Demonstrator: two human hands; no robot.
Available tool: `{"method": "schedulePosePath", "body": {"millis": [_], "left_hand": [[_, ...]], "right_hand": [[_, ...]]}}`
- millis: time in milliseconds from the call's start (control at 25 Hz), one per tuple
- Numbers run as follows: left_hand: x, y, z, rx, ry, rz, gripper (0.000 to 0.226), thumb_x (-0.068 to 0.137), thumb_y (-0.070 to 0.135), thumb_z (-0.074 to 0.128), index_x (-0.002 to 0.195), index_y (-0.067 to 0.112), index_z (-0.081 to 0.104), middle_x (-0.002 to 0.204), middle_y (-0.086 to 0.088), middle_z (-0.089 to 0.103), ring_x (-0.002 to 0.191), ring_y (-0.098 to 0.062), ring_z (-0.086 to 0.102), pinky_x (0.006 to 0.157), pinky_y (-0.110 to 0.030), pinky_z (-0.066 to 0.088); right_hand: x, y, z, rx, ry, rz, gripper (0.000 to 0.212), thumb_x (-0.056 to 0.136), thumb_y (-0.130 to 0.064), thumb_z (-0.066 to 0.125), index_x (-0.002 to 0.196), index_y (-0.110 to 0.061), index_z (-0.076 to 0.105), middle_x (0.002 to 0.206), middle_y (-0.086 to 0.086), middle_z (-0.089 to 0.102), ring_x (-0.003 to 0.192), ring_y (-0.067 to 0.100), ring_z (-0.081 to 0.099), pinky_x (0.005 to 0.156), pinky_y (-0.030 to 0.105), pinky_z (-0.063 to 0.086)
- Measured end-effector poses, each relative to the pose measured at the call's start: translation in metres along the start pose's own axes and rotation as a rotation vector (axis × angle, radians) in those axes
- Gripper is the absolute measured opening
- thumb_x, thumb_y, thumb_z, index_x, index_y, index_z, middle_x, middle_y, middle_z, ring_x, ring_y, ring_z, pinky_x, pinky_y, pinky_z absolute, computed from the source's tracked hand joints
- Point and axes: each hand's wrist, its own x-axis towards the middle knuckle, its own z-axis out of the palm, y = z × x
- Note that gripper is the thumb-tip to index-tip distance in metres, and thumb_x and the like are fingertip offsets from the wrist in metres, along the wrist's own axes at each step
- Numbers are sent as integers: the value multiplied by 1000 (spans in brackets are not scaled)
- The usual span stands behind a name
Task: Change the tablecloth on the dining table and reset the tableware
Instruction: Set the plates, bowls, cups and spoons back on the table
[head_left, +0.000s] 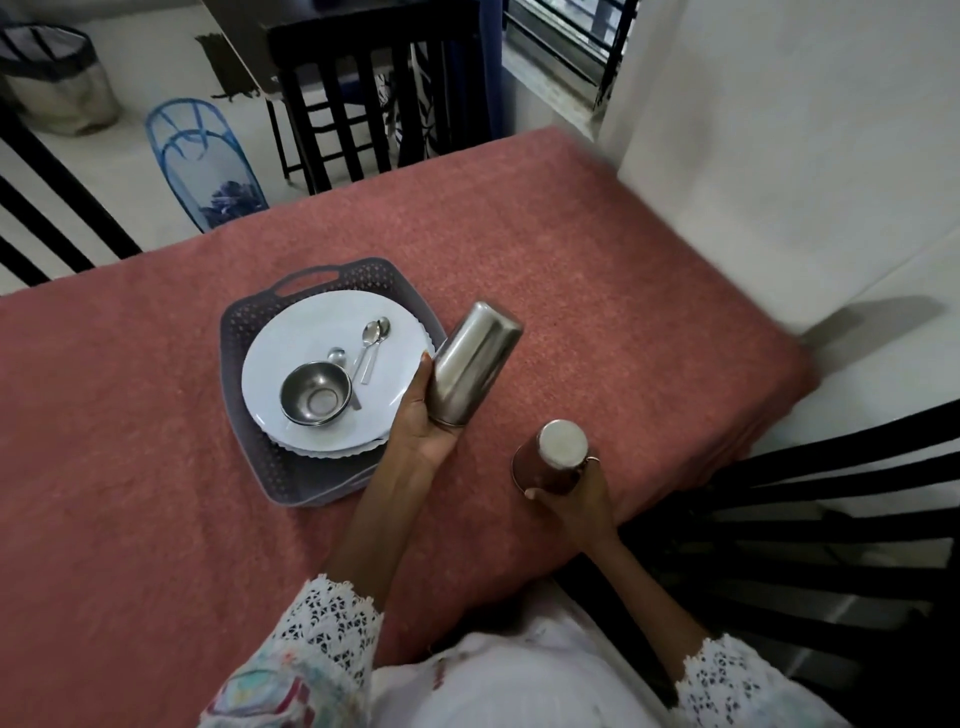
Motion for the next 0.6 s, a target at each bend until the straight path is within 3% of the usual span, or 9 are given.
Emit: {"method": "schedulePosePath", "body": {"millis": [80, 160, 200, 240, 320, 400, 520, 600], "left_hand": [[2, 0, 1, -8, 12, -14, 30, 92, 38, 51, 96, 11, 63, 78, -8, 74, 66, -19, 71, 55, -28, 57], [6, 4, 4, -19, 0, -7, 28, 90, 36, 53, 99, 12, 64, 83, -9, 73, 72, -19, 71, 62, -29, 58], [9, 5, 7, -32, -19, -14, 29, 88, 36, 57, 103, 12, 64, 88, -9, 73, 78, -20, 71, 68, -30, 59], [11, 6, 12, -39, -30, -25, 31, 85, 35, 60, 106, 13, 64, 94, -9, 72, 84, -20, 70, 74, -31, 58], [17, 10, 22, -11, -47, -23, 30, 86, 33, 60, 103, 9, 66, 94, -11, 72, 85, -21, 70, 77, -32, 58], [28, 18, 33, 43, -61, -4, 37, 88, 36, 57, 104, 4, 64, 95, -15, 72, 83, -23, 71, 77, -33, 58], [50, 42, 46, 3, -57, 39, 56, 92, 50, 43, 110, -1, 59, 98, -19, 70, 86, -25, 70, 77, -34, 58], [67, 61, 51, -26, -23, 66, 64, 93, 56, 36, 114, 0, 58, 104, -19, 68, 93, -26, 67, 85, -36, 54]], "right_hand": [[0, -9, -11, 18, 115, -11, 63, 59, -2, 72, 117, 1, 47, 115, 18, 57, 110, 34, 57, 93, 34, 46], [2, -44, -29, 180, 321, -48, 52, 75, 10, 57, 124, 0, 46, 124, 17, 55, 117, 33, 54, 91, 21, 45], [4, -71, -35, 252, 334, -106, 46, 81, 7, 56, 124, -4, 48, 126, 11, 55, 119, 29, 54, 88, 14, 46], [9, -105, -39, 268, 252, -180, 43, 84, -2, 61, 125, -8, 47, 128, 3, 54, 120, 24, 54, 88, 13, 47], [26, -163, -32, 165, -83, -309, 68, 82, -22, 70, 140, -14, 35, 136, -6, 42, 128, 13, 43, 99, 21, 42], [55, -205, -16, 26, -304, -383, 80, 77, -24, 76, 143, -15, 31, 134, -5, 42, 129, 11, 42, 102, 22, 39], [101, -242, 2, -11, -325, -402, 68, 70, -19, 82, 129, -10, 51, 116, -4, 56, 111, 13, 56, 97, 30, 48], [124, -261, 12, 14, -341, -410, 65, 67, -18, 83, 126, -11, 55, 112, -2, 59, 104, 13, 58, 94, 37, 52]]}}
